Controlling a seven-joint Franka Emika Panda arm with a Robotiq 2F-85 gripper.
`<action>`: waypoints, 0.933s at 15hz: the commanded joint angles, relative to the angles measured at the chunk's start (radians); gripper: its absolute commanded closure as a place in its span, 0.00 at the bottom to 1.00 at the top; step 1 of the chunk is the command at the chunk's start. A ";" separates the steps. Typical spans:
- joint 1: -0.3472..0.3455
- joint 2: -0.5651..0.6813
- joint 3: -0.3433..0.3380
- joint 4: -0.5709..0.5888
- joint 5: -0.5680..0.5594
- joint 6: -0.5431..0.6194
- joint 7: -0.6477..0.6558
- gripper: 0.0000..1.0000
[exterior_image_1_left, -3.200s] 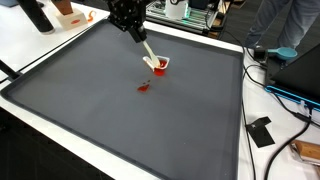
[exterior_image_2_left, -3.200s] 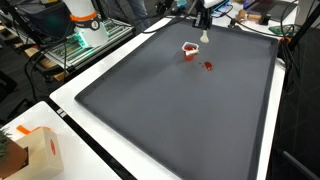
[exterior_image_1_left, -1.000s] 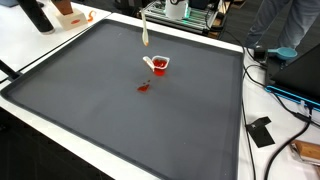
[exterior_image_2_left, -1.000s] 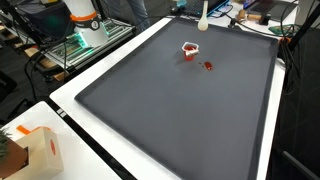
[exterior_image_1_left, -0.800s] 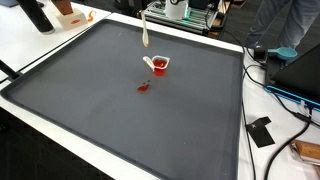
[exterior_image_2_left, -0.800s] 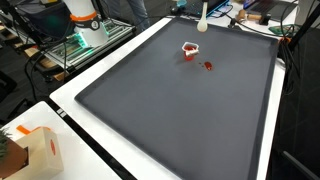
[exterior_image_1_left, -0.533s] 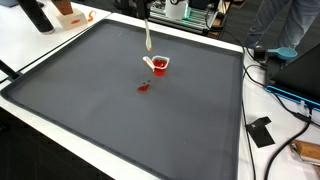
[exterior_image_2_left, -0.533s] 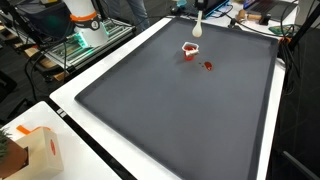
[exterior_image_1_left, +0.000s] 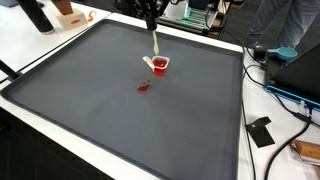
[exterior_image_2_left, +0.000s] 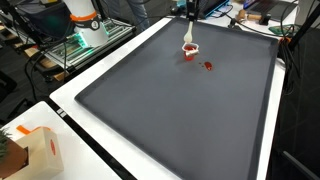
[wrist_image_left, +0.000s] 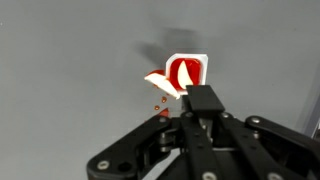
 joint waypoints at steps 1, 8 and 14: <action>-0.011 0.009 -0.001 -0.036 0.065 0.043 -0.057 0.97; -0.030 0.047 -0.001 -0.060 0.147 0.124 -0.121 0.97; -0.047 0.071 -0.001 -0.069 0.165 0.165 -0.141 0.97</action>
